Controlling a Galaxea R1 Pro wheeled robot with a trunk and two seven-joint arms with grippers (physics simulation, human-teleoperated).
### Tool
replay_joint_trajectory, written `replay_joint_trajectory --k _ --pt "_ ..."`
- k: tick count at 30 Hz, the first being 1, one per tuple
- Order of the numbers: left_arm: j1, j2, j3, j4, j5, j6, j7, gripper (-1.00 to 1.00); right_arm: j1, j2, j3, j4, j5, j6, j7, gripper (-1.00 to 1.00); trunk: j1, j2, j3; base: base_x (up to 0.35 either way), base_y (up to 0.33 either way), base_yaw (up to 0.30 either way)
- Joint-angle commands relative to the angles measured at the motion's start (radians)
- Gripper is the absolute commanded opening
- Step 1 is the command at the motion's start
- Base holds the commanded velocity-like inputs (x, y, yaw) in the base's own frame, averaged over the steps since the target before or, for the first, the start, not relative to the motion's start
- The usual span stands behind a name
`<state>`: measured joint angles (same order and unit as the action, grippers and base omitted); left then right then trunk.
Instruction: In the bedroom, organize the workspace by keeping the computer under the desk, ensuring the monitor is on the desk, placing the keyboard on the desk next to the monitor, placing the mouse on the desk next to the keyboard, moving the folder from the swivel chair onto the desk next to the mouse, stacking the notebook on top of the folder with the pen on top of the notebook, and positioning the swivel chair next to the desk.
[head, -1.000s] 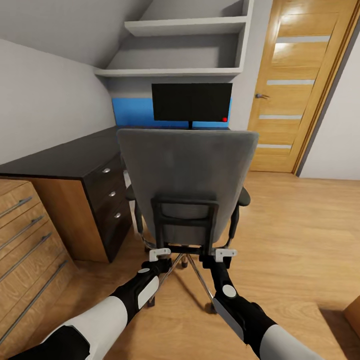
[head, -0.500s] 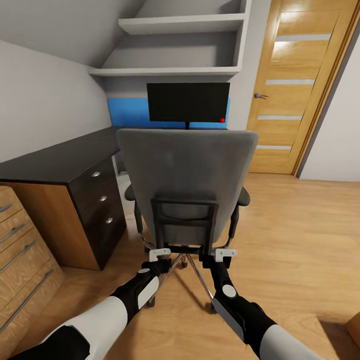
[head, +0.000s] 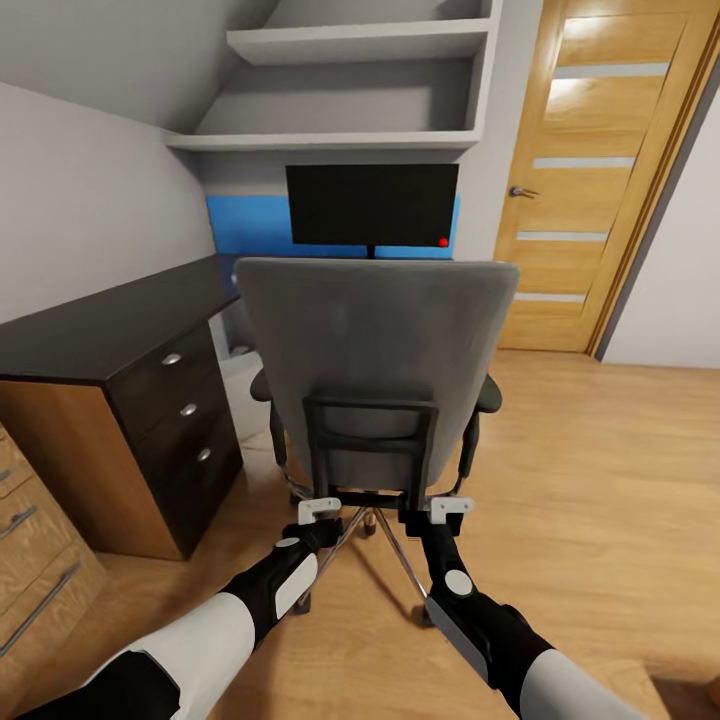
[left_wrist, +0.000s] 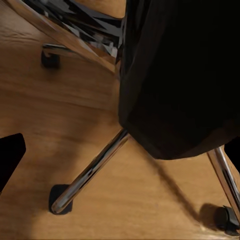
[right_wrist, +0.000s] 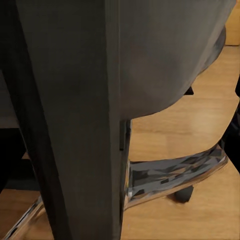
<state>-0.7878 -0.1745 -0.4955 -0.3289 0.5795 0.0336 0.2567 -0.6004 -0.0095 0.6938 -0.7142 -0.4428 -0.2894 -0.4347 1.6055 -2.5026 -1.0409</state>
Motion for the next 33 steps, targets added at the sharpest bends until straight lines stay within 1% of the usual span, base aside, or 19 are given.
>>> replay_joint_trajectory --k 1,11,33 --pt "-0.001 0.0 -0.005 -0.001 0.002 0.003 0.007 1.0 -0.001 0.0 0.007 -0.001 -0.003 -0.006 -0.005 1.0 0.0 0.0 -0.001 0.309 0.046 0.0" --pt "-0.001 0.0 -0.005 0.003 0.002 0.004 0.007 1.0 -0.001 0.003 0.009 -0.001 -0.001 -0.006 -0.006 1.0 0.0 0.0 -0.001 0.317 0.069 0.0" --pt "-0.001 0.0 -0.003 0.008 0.002 0.005 0.007 1.0 -0.001 0.0 0.007 -0.001 0.001 -0.007 -0.009 1.0 0.0 0.0 -0.001 0.321 0.002 0.013"
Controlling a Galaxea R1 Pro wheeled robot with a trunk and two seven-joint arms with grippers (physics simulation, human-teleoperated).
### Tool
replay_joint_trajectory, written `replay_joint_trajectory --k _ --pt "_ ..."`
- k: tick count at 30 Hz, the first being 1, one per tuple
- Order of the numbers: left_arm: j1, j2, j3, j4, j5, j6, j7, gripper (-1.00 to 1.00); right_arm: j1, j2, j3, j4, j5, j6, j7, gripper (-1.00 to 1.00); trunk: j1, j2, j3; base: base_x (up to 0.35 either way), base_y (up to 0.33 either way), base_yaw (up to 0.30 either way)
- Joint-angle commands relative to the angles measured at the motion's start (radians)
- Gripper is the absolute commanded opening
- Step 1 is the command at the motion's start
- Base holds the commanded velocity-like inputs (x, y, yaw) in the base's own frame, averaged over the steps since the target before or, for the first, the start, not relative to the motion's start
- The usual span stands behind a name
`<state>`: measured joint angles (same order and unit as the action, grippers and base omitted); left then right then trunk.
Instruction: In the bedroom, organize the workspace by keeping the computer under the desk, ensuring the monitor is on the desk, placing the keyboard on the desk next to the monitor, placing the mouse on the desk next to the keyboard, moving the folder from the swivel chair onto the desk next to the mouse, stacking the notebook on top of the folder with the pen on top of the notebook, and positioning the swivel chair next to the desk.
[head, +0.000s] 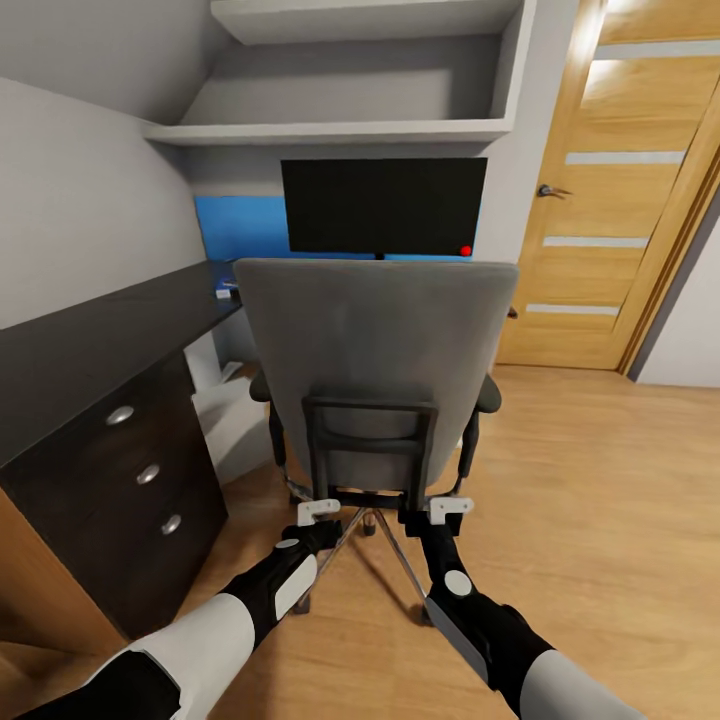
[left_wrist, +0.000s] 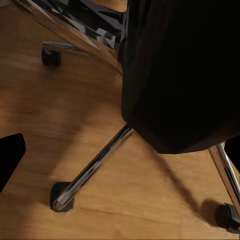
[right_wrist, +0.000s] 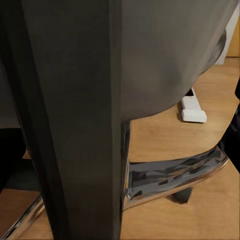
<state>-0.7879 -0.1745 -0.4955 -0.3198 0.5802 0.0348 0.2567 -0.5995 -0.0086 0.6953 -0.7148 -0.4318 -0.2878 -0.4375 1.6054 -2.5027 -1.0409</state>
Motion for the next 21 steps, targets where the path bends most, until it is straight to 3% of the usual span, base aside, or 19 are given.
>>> replay_joint_trajectory --k 1,21 --pt "-0.001 0.0 -0.003 0.0 0.001 0.004 0.007 1.0 -0.002 -0.001 0.006 0.0 -0.01 -0.008 -0.006 1.0 0.0 0.0 -0.001 0.322 0.0 0.0" --pt "-0.001 0.0 -0.003 0.005 0.001 0.004 0.007 1.0 0.0 -0.002 0.006 0.0 -0.008 -0.008 -0.006 1.0 0.0 0.0 -0.001 0.326 0.0 0.0"
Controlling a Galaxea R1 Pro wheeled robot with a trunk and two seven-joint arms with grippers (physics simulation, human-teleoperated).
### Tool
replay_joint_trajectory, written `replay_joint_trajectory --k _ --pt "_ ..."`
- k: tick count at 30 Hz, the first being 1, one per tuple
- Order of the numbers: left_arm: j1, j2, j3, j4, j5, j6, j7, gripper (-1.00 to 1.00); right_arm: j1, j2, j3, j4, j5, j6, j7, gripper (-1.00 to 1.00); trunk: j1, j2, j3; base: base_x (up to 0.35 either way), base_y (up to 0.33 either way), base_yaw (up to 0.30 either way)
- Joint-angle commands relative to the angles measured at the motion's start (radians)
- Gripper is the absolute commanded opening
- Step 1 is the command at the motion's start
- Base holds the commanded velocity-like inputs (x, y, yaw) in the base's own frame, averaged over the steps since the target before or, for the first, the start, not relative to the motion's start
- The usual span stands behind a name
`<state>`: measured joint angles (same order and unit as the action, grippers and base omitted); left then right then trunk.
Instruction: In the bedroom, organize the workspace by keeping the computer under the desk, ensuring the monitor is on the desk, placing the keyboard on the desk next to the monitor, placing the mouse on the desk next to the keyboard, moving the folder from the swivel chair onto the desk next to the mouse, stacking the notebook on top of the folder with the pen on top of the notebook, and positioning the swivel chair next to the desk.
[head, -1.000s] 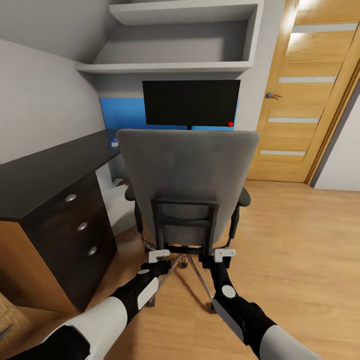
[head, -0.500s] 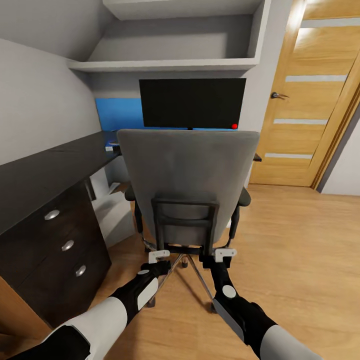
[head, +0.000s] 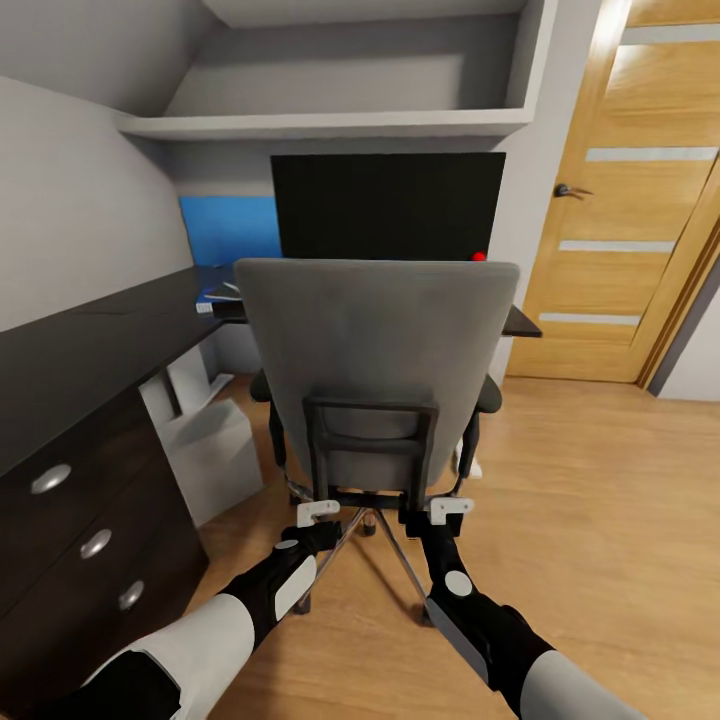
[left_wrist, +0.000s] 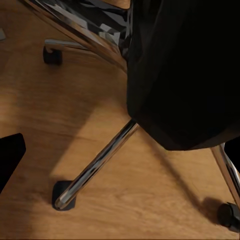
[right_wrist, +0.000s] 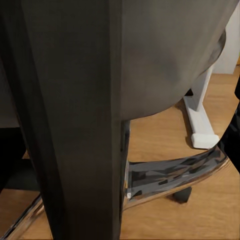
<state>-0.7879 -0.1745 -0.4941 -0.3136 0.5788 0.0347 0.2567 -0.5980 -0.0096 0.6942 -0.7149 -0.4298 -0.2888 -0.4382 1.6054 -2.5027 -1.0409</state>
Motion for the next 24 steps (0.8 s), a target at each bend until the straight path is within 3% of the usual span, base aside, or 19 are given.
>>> replay_joint_trajectory --k 1,17,24 --pt "-0.001 0.0 -0.005 -0.001 0.003 0.004 0.007 1.0 -0.002 -0.001 0.007 0.0 -0.01 -0.007 -0.005 1.0 0.0 0.0 -0.001 0.327 0.0 0.0" --pt "-0.001 0.0 -0.004 -0.001 0.003 0.004 0.007 1.0 -0.002 -0.001 0.007 0.001 -0.01 -0.007 -0.004 1.0 0.0 0.0 -0.001 0.323 0.0 0.0" --pt "-0.001 0.0 -0.003 -0.001 0.004 0.004 0.008 1.0 -0.002 -0.002 0.007 0.001 -0.01 -0.007 -0.004 1.0 0.0 0.0 -0.001 0.094 0.0 0.0"
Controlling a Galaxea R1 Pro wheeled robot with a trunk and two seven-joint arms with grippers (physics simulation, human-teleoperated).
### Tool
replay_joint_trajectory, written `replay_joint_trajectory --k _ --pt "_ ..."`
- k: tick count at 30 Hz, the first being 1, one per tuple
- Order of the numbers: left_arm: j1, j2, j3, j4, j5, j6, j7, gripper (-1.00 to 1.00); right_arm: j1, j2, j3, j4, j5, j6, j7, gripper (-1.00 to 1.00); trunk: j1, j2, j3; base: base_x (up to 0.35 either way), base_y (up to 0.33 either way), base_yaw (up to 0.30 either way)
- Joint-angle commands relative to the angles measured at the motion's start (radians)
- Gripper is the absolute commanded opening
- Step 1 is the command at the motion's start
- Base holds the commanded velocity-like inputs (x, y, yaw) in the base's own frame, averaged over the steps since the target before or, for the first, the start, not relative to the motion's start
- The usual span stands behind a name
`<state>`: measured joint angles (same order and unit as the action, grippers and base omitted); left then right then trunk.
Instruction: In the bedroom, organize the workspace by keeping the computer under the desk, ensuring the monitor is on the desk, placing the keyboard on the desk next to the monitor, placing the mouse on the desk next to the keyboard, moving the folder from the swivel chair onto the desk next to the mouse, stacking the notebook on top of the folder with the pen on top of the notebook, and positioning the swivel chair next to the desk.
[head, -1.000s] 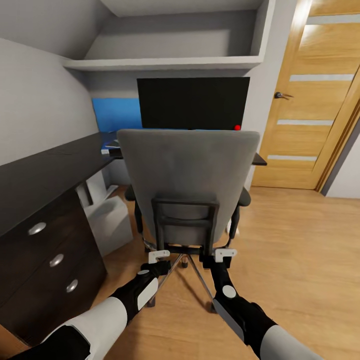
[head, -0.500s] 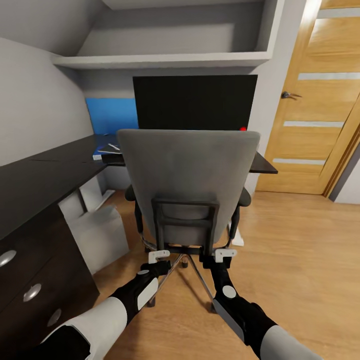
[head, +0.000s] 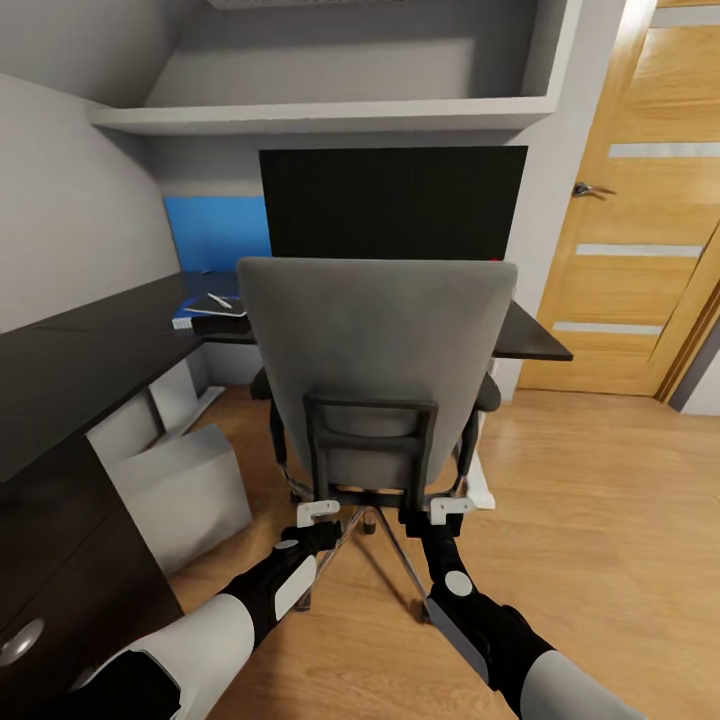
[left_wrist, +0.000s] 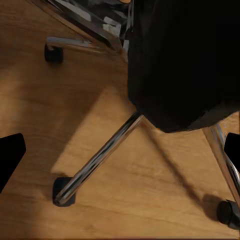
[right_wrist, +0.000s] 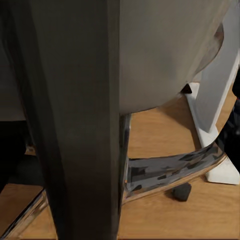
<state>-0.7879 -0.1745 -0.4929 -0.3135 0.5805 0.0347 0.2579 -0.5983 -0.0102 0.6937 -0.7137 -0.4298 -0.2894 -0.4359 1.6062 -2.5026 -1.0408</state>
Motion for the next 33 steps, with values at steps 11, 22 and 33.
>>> replay_joint_trajectory --k 11,22,33 --pt "-0.001 0.0 -0.004 -0.001 0.004 0.004 0.007 1.0 -0.001 -0.001 0.007 -0.001 -0.01 -0.007 -0.006 1.0 0.0 0.0 -0.001 -0.299 0.0 0.0" --pt "-0.001 0.0 -0.005 -0.001 0.003 0.003 0.007 1.0 -0.001 -0.002 0.006 0.0 -0.011 -0.007 -0.005 1.0 -0.004 0.002 0.034 -0.335 -0.042 0.0" --pt "-0.001 0.0 0.001 -0.004 0.005 0.002 0.01 1.0 -0.001 -0.002 0.006 0.001 -0.013 -0.007 -0.004 1.0 -0.033 0.052 0.071 -0.337 -0.02 0.0"
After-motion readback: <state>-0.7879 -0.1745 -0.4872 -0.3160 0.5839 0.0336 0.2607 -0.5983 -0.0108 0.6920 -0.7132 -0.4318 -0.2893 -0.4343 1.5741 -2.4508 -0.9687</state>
